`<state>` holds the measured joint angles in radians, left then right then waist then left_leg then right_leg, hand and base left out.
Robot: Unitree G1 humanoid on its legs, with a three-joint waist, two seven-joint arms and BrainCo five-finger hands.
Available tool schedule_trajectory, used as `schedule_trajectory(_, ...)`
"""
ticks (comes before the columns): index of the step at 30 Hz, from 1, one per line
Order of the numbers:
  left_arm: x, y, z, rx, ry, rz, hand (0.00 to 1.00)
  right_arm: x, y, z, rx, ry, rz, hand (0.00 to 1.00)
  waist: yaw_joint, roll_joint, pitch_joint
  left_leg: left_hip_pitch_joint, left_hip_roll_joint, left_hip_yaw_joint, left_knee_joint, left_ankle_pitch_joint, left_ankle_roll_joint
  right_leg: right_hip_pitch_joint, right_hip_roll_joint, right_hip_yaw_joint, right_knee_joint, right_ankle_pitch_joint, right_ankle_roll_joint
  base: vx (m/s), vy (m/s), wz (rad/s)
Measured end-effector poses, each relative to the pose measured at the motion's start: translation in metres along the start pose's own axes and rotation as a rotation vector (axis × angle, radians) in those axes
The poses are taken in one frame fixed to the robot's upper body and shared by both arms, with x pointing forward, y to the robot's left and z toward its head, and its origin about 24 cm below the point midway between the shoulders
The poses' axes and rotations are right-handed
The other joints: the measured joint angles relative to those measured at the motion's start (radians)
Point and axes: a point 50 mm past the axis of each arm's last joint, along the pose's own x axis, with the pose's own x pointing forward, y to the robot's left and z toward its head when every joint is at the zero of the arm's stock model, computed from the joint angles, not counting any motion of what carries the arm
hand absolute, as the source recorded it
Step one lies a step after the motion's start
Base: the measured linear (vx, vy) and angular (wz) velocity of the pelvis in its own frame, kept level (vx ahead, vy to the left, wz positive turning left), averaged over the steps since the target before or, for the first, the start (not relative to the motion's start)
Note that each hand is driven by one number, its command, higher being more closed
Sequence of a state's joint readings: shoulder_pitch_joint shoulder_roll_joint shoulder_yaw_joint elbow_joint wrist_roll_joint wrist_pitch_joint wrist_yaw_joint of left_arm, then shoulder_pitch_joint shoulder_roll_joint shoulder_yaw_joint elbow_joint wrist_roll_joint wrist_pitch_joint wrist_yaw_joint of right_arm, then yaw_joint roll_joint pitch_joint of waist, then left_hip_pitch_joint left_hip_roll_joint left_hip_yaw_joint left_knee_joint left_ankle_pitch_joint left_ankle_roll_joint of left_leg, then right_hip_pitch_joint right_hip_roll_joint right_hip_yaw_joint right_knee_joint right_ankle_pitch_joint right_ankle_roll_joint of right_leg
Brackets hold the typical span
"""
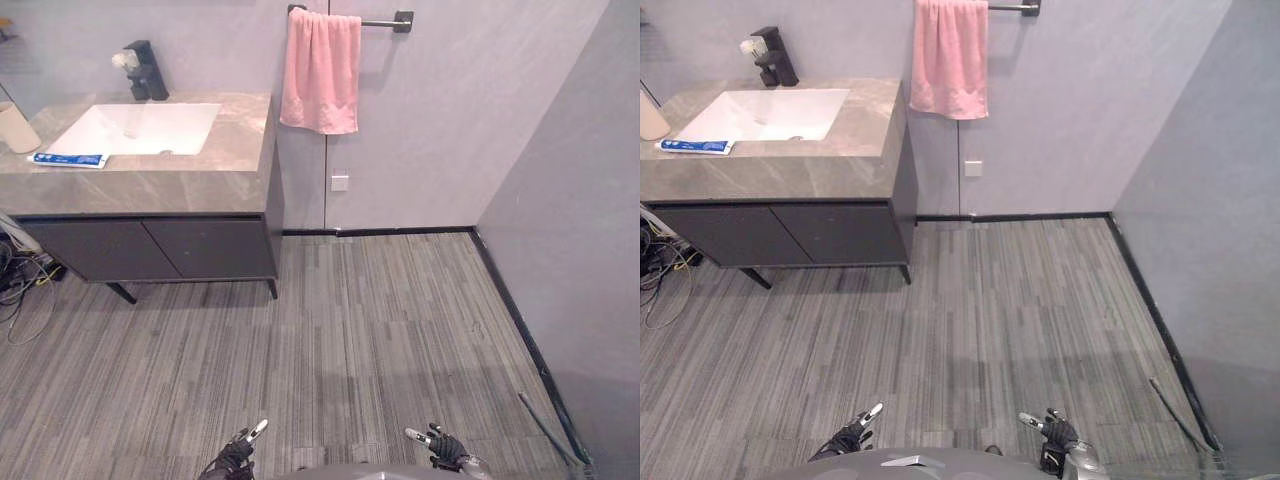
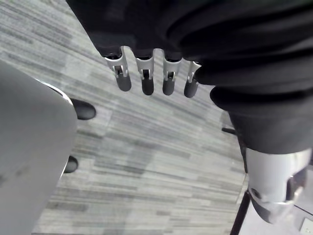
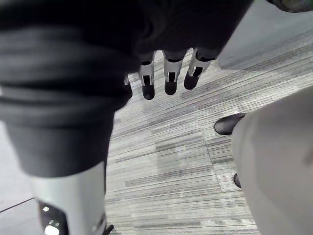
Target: Organize washtable
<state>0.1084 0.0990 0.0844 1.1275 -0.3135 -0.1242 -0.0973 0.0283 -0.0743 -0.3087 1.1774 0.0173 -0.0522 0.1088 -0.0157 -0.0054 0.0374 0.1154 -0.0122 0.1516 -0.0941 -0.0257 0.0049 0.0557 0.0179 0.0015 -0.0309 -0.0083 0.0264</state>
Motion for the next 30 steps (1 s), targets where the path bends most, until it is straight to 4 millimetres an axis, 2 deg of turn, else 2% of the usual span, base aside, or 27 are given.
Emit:
schedule_trajectory(10,0.0028,-0.0079,0.0041,0.017,-0.003,-0.024,0.00,0.0001,-0.0008,0.0003,0.098,-0.010,-0.014,0.00,-0.001,-0.002,0.011,0.000,-0.001,-0.008,-0.009,-0.001,0.000,0.015,-0.001,-0.014,-0.018,-0.001,-0.004,0.02,-0.007,0.03)
schedule_trajectory(30,0.0039,-0.0109,0.0067,0.070,-0.006,-0.035,0.00,0.0010,0.0044,0.0024,0.046,-0.010,0.010,0.00,-0.002,0.002,0.025,0.002,-0.001,0.004,-0.010,-0.001,0.000,0.020,-0.001,-0.012,-0.026,0.000,-0.004,0.01,-0.002,0.00)
